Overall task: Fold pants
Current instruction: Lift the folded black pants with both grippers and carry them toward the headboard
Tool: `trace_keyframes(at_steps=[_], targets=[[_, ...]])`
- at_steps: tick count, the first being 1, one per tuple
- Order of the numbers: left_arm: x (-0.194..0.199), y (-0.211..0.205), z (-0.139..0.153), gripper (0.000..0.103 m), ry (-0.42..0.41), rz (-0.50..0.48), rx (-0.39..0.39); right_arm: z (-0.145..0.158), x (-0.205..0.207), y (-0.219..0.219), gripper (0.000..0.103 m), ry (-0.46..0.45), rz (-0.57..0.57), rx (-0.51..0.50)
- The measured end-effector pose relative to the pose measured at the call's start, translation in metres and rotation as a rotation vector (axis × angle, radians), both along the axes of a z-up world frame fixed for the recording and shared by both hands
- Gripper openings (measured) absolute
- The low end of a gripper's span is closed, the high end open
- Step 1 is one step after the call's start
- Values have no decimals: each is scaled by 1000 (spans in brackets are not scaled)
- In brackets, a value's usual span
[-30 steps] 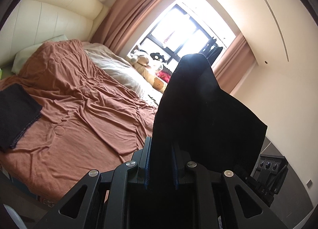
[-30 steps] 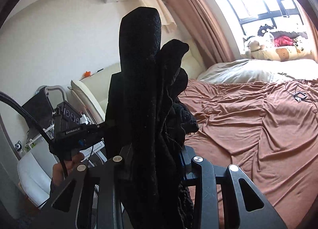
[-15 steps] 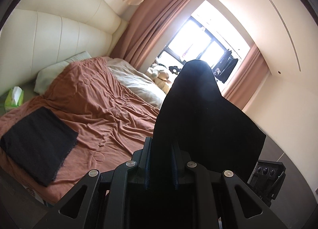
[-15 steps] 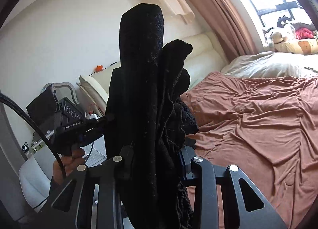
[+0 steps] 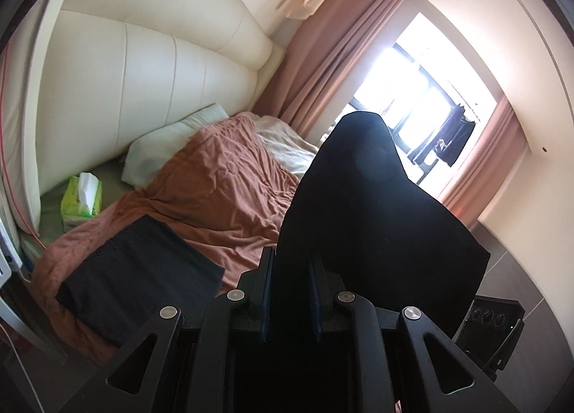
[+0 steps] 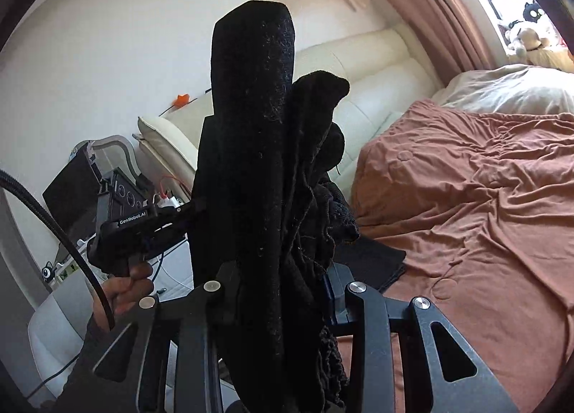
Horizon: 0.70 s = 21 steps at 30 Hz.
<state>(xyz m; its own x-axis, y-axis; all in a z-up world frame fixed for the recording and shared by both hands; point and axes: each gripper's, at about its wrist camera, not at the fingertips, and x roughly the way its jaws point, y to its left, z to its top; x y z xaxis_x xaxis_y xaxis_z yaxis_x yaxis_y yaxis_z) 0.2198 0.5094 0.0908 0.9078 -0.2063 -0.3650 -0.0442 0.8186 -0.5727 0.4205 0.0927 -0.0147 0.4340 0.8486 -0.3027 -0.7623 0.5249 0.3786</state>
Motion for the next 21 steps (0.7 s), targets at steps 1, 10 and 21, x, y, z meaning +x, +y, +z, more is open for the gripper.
trace_keyframes(at_steps=[1,10,21], targets=[[2,8,-4,18,9,9,-1,-3,4,8,29,4,3,-9],[40,72,-33,18,85,102,12,-22,43,80,29,67,36,-53],[80,121,-63,18,212,178,56,-56,96,160,29,207,81,-69]])
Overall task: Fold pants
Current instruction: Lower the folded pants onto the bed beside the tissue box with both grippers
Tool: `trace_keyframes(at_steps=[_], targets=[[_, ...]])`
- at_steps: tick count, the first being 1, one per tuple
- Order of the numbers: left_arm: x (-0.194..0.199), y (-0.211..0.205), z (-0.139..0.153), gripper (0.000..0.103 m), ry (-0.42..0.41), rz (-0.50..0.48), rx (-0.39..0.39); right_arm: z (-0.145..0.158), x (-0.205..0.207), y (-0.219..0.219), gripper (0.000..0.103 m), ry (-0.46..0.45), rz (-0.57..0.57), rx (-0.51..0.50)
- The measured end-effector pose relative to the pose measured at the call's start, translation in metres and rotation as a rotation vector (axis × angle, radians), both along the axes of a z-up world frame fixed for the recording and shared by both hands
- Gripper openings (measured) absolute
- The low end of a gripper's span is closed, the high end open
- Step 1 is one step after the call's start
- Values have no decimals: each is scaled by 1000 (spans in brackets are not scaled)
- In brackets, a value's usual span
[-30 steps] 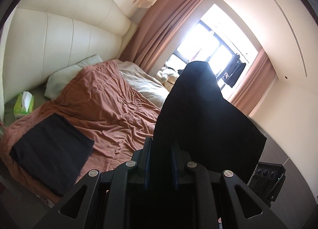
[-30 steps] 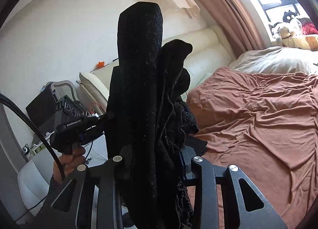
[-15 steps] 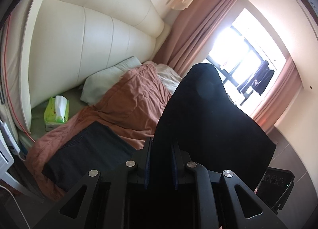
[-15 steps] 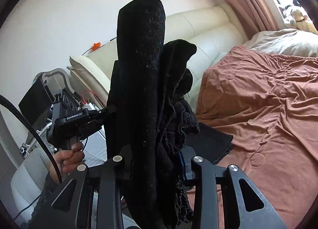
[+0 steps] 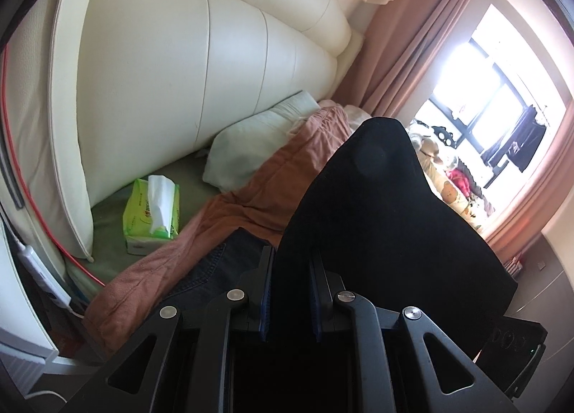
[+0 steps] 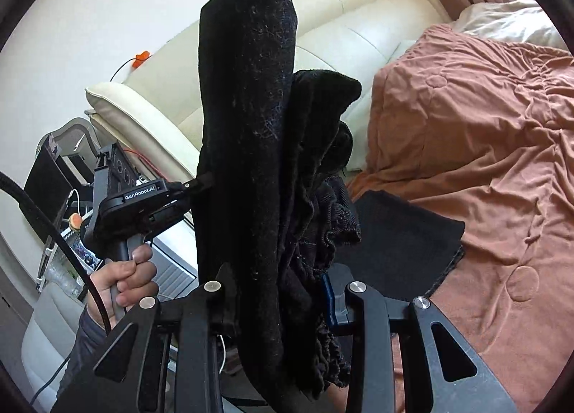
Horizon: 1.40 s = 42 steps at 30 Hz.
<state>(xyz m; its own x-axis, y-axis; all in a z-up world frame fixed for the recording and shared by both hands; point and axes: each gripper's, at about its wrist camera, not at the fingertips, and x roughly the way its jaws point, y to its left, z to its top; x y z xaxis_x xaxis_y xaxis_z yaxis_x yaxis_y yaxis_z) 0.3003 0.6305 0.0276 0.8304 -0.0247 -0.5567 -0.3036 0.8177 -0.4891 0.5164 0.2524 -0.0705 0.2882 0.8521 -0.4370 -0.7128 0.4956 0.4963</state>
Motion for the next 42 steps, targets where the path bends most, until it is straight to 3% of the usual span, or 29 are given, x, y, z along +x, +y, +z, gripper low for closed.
trace_keyframes(at_steps=[9,16,23,25,27,29,32,36,39,42], targets=[[36,20,-38,18,162,25,21,-45,18,28,29,191,40,25],[80,28,-74,18,237,47,11,-65,50,38,29,264,19,1],[115,34,-109,23,342,106,52,-81,80,46,29,323,-7,-37],[116,39,-121,28,375,111,23,-95,89,44,30,373,-24,-56],[111,42,-127,46,394,115,9,-114,101,39,32,469,-49,-60],[104,40,-129,54,407,118,31,-125,105,30,36,532,-37,-11],[91,39,-130,60,411,111,54,-118,100,27,44,478,-41,-31],[77,43,-137,61,430,134,67,-106,100,33,44,457,-42,-56],[70,44,-148,60,458,130,50,-107,111,38,41,469,-61,-69],[63,42,-157,60,488,132,50,-94,112,53,35,394,-57,-106]])
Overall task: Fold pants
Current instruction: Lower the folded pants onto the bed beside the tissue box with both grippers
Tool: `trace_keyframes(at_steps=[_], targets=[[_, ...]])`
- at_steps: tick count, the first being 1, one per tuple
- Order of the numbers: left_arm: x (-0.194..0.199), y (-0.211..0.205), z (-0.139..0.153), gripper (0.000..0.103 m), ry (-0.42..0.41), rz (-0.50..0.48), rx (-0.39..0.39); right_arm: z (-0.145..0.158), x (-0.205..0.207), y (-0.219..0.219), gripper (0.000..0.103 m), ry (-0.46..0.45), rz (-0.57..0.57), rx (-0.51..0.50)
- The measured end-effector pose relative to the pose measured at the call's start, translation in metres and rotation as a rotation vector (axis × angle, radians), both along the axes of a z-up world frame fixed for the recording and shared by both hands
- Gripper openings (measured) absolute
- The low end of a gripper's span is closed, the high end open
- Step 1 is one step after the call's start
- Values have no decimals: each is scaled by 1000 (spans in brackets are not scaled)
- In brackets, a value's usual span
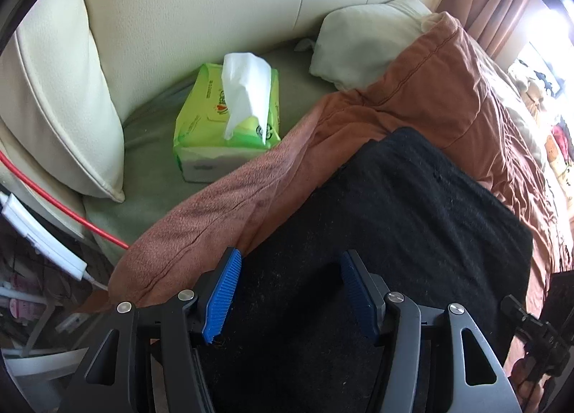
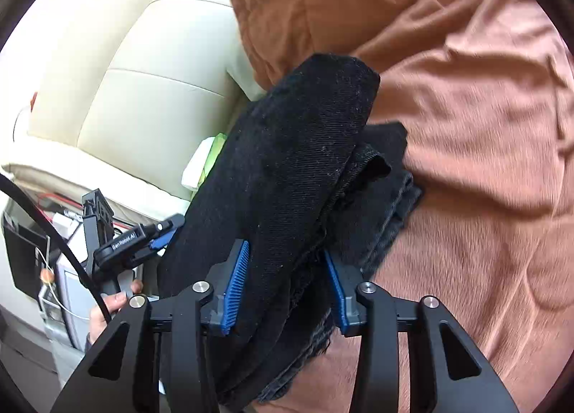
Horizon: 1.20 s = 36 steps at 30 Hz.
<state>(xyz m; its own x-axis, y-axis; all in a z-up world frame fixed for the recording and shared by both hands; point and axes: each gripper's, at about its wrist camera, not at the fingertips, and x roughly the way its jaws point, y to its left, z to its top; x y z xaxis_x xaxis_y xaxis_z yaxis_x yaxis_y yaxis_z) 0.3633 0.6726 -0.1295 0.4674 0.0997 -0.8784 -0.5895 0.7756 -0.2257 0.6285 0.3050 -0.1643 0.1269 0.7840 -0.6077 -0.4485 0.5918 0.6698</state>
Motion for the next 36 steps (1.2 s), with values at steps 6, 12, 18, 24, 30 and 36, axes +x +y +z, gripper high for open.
trace_keyframes(at_steps=[6,12,18,24,30,36], targets=[[-16,3,3,60,12,46,-20,16,16,23,37,-17,35,-108],[-29,-7,31,60,-37,22,32,46,12,3,53,-84,-48,-173],[-31,-25,49,60,-87,-1,67,90,-10,4,53,-273,7,-153],[-28,-38,49,60,-76,-59,87,90,-19,13,52,-407,83,-167],[-24,-36,16,60,29,-44,82,69,-21,37,38,-520,150,-267],[-28,-41,0,60,65,-46,75,36,-13,46,24,-533,150,-390]])
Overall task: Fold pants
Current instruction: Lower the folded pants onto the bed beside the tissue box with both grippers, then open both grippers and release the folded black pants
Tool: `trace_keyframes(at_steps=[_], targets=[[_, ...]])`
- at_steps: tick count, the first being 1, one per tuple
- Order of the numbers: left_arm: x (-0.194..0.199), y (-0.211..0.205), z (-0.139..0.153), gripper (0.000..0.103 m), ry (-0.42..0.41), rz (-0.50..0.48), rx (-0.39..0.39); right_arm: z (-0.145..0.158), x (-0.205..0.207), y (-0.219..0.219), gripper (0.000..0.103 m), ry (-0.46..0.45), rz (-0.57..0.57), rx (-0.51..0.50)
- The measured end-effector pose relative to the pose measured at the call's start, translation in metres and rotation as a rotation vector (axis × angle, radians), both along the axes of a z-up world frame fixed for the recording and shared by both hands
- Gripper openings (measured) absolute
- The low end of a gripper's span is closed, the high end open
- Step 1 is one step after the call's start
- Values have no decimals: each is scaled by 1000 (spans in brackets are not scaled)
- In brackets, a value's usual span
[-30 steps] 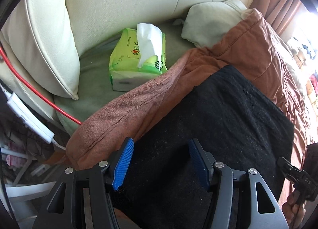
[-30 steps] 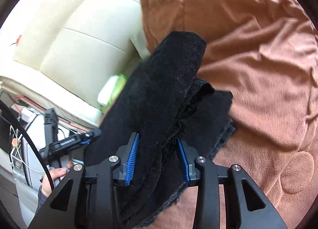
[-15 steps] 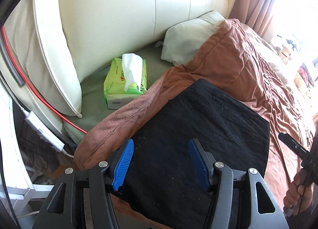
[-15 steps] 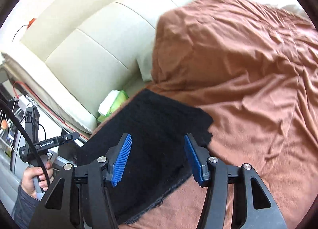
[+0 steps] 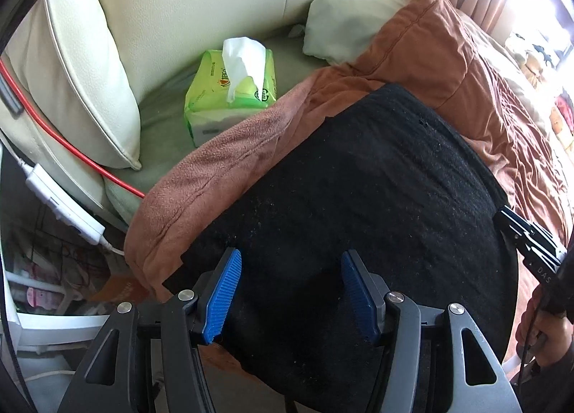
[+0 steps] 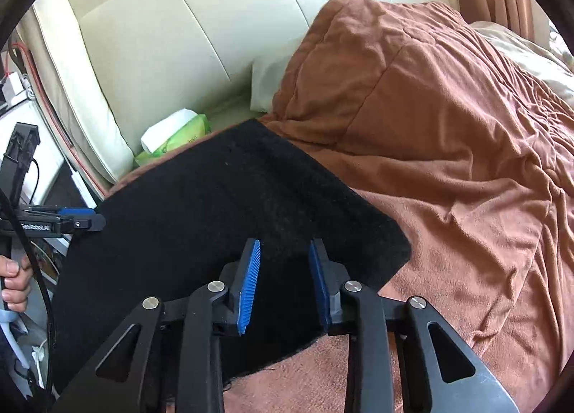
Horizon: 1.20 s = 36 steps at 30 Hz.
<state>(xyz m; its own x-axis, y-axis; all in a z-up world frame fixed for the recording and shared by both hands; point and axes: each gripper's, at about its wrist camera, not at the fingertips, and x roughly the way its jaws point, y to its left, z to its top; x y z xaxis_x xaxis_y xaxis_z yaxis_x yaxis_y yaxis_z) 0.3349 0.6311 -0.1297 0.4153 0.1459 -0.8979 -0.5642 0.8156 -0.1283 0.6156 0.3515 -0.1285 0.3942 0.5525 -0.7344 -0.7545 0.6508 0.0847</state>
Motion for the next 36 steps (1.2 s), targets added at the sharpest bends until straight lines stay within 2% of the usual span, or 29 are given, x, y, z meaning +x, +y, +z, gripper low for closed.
trace_keyframes(at_steps=[4,7,13,14,18,23,26,30,36], targets=[[0,-3,-1,61,69,-1,-7,-12,12,-7,24,85,-72,-45],[-4,-6,8,60,84,24,-6,-2,6,-2,24,57,-69,-97],[-17,-33,27,60,-27,-44,-24,25,-32,8,24,63,74,6],[-17,-36,27,57,-37,-53,-32,26,-40,12,23,63,98,8],[-17,-47,21,35,-40,-69,-99,20,-67,26,23,74,170,13],[-25,-61,18,30,-57,-71,-123,9,-83,27,23,87,182,-10],[-28,-72,20,23,-74,-82,-138,1,-98,27,23,43,199,-59],[-30,-90,20,23,-88,-102,-163,6,-94,11,23,133,188,-3],[-29,-116,14,23,-60,-113,-180,20,-108,-28,23,78,179,-34]])
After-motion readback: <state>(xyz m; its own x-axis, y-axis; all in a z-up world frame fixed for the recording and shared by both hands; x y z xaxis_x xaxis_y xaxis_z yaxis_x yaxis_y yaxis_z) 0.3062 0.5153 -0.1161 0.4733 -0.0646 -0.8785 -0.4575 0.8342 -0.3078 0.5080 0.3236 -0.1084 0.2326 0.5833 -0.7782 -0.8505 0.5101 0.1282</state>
